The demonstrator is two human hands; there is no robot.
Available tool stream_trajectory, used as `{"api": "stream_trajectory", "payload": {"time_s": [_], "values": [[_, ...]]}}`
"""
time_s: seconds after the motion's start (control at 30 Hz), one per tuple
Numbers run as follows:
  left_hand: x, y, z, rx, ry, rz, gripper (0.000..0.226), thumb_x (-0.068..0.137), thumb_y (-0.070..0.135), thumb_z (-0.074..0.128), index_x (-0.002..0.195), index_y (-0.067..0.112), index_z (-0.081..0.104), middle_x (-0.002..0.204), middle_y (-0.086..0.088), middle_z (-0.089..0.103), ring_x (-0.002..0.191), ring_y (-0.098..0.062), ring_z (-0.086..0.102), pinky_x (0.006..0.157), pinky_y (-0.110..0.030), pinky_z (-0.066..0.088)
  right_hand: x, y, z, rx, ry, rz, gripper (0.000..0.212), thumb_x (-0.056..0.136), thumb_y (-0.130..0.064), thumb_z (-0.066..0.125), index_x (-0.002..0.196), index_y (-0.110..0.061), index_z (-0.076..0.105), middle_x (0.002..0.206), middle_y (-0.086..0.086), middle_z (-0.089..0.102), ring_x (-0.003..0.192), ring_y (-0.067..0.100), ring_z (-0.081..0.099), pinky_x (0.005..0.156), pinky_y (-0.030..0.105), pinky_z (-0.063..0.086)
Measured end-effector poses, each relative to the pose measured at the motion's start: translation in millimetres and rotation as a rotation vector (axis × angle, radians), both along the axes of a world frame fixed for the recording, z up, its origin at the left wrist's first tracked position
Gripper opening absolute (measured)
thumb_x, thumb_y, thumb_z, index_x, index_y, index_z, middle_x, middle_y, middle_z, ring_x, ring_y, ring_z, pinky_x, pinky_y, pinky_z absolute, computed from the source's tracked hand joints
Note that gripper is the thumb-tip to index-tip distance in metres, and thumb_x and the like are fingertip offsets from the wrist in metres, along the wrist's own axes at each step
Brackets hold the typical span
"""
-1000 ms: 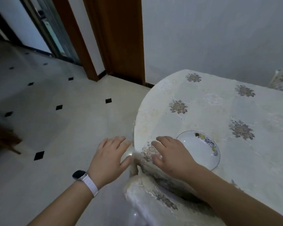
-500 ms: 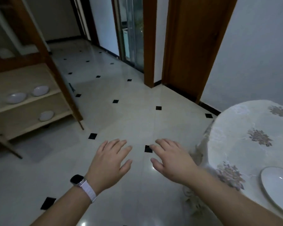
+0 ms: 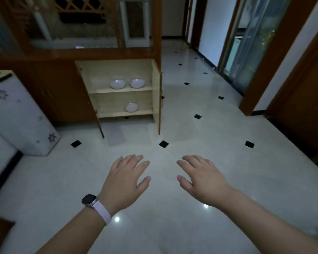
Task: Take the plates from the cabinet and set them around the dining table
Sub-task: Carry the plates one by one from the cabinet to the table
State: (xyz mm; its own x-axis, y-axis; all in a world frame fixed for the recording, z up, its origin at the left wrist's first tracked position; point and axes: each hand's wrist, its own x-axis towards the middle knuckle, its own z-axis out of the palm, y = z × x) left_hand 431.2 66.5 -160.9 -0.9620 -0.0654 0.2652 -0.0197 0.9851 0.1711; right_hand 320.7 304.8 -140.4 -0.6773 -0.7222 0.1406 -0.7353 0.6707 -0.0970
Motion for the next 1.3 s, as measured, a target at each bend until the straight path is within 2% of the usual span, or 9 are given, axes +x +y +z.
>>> {"api": "stream_trajectory", "payload": {"time_s": [0.27, 0.57, 0.73, 0.8, 0.9, 1.13, 1.3], "values": [[-30, -49, -7, 0.001, -0.024, 0.165, 0.046, 0.088, 0.049, 0.047, 0.122, 0.023, 0.064, 0.127, -0.001, 0.064, 0.119, -0.023, 0.058, 0.103, -0.047, 0.041, -68, -75, -13, -0.001, -0.061, 0.181, 0.049, 0.09, -0.051, 0.038, 0.123, -0.021, 0.06, 0.127, 0.002, 0.061, 0.118, 0.023, 0.055, 0.093, 0.039, 0.046], [-170, -82, 15, -0.011, -0.042, 0.256, 0.045, 0.089, 0.049, 0.048, 0.122, 0.023, 0.063, 0.126, 0.0, 0.064, 0.115, -0.023, 0.059, 0.099, -0.046, 0.045, -212, -130, -6, -0.013, -0.1, 0.272, 0.048, 0.09, -0.051, 0.038, 0.124, -0.024, 0.058, 0.127, 0.0, 0.059, 0.119, 0.023, 0.053, 0.095, 0.04, 0.044], [-245, -95, 24, 0.039, 0.014, 0.292, 0.046, 0.09, 0.052, 0.045, 0.123, 0.026, 0.063, 0.127, 0.003, 0.063, 0.116, -0.017, 0.053, 0.1, -0.035, 0.035, -293, -147, 8, -0.014, -0.077, 0.289, 0.05, 0.091, -0.052, 0.036, 0.128, -0.023, 0.056, 0.131, 0.001, 0.058, 0.122, 0.022, 0.051, 0.098, 0.04, 0.041], [-263, -105, 24, 0.028, 0.011, 0.299, 0.046, 0.09, 0.052, 0.045, 0.124, 0.026, 0.062, 0.127, 0.003, 0.063, 0.117, -0.017, 0.053, 0.1, -0.034, 0.033, -316, -157, 10, 0.001, -0.1, 0.299, 0.053, 0.093, -0.053, 0.032, 0.133, -0.025, 0.051, 0.138, 0.0, 0.052, 0.128, 0.02, 0.044, 0.103, 0.039, 0.035], [-280, -120, 24, 0.036, 0.004, 0.324, 0.046, 0.09, 0.051, 0.045, 0.124, 0.026, 0.062, 0.128, 0.003, 0.062, 0.119, -0.018, 0.052, 0.1, -0.034, 0.032, -341, -172, 12, -0.004, -0.139, 0.297, 0.057, 0.092, -0.055, 0.025, 0.139, -0.027, 0.044, 0.144, -0.003, 0.044, 0.133, 0.018, 0.037, 0.107, 0.037, 0.029], [-309, -182, 25, 0.046, 0.025, 0.386, 0.047, 0.091, 0.052, 0.043, 0.128, 0.027, 0.059, 0.131, 0.003, 0.06, 0.122, -0.02, 0.052, 0.103, -0.042, 0.037, -388, -235, 22, 0.023, -0.125, 0.325, 0.068, 0.087, -0.058, 0.015, 0.14, -0.026, 0.043, 0.145, -0.003, 0.044, 0.134, 0.018, 0.036, 0.108, 0.038, 0.029], [-334, -243, 11, 0.059, 0.001, 0.399, 0.047, 0.092, 0.052, 0.042, 0.128, 0.026, 0.058, 0.131, 0.002, 0.061, 0.121, -0.021, 0.054, 0.103, -0.045, 0.039, -413, -299, 13, 0.075, -0.107, 0.339, 0.065, 0.088, -0.058, 0.019, 0.138, -0.026, 0.045, 0.143, -0.002, 0.046, 0.132, 0.018, 0.039, 0.106, 0.038, 0.031]]}}
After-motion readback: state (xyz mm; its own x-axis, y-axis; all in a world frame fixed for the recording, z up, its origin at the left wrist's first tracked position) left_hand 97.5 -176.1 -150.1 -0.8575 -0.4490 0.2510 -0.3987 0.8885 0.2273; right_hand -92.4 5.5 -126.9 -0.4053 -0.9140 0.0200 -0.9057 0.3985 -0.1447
